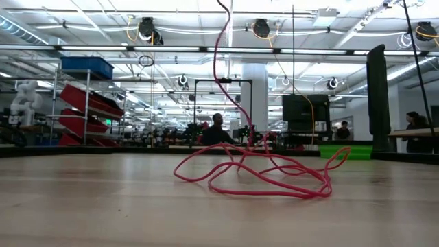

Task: Coil cords
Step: Uncoil the red wire from the spool

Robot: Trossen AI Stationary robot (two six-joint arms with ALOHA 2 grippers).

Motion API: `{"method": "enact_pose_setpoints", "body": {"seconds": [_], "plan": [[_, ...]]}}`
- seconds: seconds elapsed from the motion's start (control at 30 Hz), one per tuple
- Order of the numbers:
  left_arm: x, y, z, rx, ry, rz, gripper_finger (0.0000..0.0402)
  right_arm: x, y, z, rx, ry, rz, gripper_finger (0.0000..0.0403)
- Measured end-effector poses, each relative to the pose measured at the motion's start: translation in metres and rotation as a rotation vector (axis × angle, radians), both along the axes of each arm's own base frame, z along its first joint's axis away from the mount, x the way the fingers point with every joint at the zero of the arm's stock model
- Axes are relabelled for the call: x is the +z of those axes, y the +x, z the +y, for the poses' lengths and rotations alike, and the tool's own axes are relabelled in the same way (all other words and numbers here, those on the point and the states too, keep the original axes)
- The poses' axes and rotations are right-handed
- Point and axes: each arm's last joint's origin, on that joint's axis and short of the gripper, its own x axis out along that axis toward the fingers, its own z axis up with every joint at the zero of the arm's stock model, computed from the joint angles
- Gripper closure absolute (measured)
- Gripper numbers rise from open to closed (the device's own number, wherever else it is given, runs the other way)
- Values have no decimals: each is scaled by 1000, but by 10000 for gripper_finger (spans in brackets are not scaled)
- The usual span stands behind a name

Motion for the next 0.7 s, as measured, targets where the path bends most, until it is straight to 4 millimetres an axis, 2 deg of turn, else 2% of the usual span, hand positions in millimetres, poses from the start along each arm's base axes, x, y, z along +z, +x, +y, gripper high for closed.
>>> {"method": "enact_pose_setpoints", "body": {"seconds": [0.23, 0.7], "plan": [[9, -14, -7, 47, 28, -20, 400, 0, 0, 0, -3, 18, 0, 403], [17, -11, -12, 47, -22, -123, 401, -8, 11, -6, -63, 31, 39, 403]]}}
